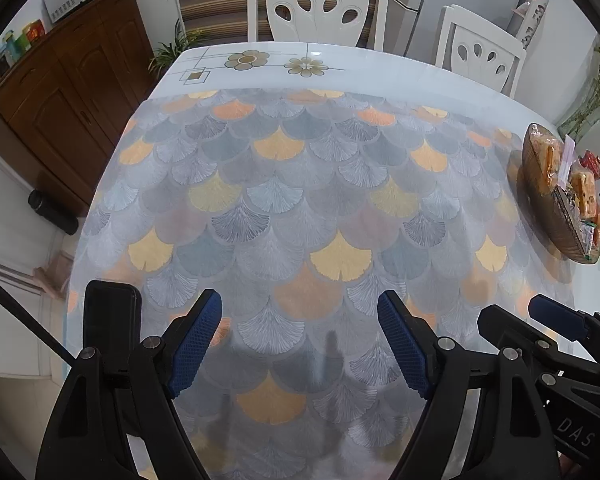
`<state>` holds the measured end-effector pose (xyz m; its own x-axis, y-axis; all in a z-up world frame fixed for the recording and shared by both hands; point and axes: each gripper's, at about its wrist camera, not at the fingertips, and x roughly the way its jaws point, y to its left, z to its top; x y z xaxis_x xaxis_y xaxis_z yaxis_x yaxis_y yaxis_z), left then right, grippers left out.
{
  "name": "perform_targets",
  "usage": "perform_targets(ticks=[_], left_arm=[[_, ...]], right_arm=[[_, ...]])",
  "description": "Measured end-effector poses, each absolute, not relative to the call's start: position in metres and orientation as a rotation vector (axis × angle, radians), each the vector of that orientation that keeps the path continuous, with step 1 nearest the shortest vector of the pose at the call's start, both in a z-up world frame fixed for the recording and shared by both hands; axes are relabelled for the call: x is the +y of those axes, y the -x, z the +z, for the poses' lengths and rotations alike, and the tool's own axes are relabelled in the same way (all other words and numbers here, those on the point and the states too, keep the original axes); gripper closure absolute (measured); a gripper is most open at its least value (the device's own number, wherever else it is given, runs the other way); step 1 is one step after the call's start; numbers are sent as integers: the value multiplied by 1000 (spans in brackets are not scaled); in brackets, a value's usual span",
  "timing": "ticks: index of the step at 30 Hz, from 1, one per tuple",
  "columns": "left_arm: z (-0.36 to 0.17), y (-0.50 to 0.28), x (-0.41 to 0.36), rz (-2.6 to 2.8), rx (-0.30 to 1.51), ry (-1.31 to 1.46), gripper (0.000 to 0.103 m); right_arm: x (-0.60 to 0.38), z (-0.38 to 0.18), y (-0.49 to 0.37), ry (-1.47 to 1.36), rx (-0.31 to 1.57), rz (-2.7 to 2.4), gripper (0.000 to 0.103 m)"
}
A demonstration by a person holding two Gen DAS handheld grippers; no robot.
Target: Organize snacks
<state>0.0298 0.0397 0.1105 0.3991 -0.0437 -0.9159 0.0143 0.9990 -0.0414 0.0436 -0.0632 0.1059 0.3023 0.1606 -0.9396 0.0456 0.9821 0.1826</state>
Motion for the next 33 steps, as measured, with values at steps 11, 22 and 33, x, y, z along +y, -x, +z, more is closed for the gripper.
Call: perform_targets(ticks=[11, 22, 33], left_arm=[[110, -31, 41, -34, 1163, 27, 24], [107, -33, 40, -39, 1171, 19, 24], [106, -33, 39, -40, 1174, 9, 24]], right_arm=[[-63, 105, -45, -187, 1265, 78, 37], [-60, 106, -46, -168, 1260, 79, 37], [-61, 108, -45, -171, 1262, 68, 37]])
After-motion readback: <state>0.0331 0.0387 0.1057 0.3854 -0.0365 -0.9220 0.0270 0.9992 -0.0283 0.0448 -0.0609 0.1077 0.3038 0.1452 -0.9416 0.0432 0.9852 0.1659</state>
